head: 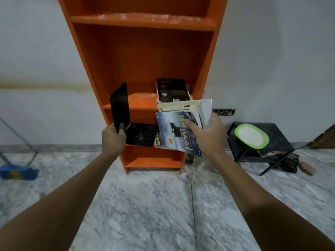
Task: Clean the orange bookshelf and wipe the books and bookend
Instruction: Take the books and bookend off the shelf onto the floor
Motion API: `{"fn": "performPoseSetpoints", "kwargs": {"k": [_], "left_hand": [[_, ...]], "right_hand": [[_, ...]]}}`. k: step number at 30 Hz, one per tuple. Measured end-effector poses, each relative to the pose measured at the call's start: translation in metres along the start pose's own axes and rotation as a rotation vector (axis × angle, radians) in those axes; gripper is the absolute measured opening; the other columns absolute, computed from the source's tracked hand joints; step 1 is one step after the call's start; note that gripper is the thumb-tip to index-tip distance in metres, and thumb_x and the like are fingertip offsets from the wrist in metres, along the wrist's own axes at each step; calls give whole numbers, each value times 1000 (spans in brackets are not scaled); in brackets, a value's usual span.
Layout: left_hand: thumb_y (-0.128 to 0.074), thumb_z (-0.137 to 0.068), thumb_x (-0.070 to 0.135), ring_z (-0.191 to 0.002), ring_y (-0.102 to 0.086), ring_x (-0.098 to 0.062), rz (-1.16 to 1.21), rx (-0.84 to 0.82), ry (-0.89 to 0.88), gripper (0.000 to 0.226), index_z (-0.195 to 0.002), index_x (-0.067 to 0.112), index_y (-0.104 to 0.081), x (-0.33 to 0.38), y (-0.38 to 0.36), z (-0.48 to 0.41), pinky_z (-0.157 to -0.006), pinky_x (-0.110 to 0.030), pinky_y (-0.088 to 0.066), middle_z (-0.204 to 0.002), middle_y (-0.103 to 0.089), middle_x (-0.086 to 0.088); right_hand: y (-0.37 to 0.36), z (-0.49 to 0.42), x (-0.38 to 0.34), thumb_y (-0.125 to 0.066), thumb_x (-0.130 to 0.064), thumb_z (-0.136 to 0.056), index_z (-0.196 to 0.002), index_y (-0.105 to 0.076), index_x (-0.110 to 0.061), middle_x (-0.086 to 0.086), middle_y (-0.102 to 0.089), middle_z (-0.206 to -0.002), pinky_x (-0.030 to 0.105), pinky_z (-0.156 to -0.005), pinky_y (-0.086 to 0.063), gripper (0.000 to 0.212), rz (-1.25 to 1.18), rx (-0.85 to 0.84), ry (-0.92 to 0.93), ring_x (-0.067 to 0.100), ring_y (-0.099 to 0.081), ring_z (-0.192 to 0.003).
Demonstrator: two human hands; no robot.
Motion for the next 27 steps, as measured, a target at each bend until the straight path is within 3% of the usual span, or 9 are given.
{"fn": "performPoseSetpoints", "kwargs": {"k": [2,6,10,13,18,22,27], "left_hand": [[-46,-104,19,-61,-56,-17,-31,-19,4,24,-88,6,-58,-45,-25,4,-52,-26,-43,-69,-58,-5],[-47,-103,17,-56,-51,-13,-60,-40,38,23,-86,4,-56,-147,-78,11,-47,-25,-34,-63,-53,-3],[-47,-103,18,-61,-55,-19,-87,-82,96,25,-90,1,-59,-258,-139,15,-48,-24,-33,-70,-58,-9],[-47,-103,15,-61,-56,-26,-111,-91,83,25,-91,-2,-60,-331,-184,15,-48,-26,-36,-73,-60,-16],[-48,-102,14,-67,-57,-33,-138,-83,80,26,-94,-7,-62,-445,-259,15,-52,-30,-35,-75,-59,-16],[-48,-101,12,-76,-61,-39,-122,-104,68,24,-91,-4,-62,-530,-320,12,-64,-33,-41,-77,-60,-17],[-48,-102,10,-77,-54,-28,-91,-88,88,26,-101,-10,-65,-598,-374,6,-70,-32,-39,-84,-60,-13]], "right_hand": [[-27,12,42,-81,-46,-74,-94,-57,-24,-16,-57,-77,12,-57,-35,38,60,-29,1,-5,-53,-70],[-83,33,139,-81,-45,-73,-97,-56,-22,-15,-54,-76,10,-53,-33,41,147,-80,-2,-4,-51,-69],[-148,50,237,-80,-46,-73,-98,-54,-24,-10,-55,-79,14,-56,-32,42,233,-155,39,12,-52,-76],[-198,61,306,-78,-48,-74,-105,-56,-24,-8,-60,-88,27,-63,-38,44,277,-217,86,15,-55,-82],[-277,74,414,-75,-49,-76,-113,-56,-21,-10,-57,-87,18,-57,-36,51,375,-278,192,11,-55,-77],[-336,72,497,-77,-44,-74,-110,-56,-21,-10,-58,-85,22,-58,-37,47,423,-315,233,13,-57,-77],[-393,68,559,-67,-60,-71,-111,-59,-19,-5,-63,-85,27,-58,-34,58,490,-304,393,19,-60,-74]]}}
Point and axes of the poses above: each hand's wrist, its own z-axis away from the middle knuckle, its own y-axis out of the back of the hand, x = y × z, the point moved 6 cm from there along -z, towards the middle knuckle
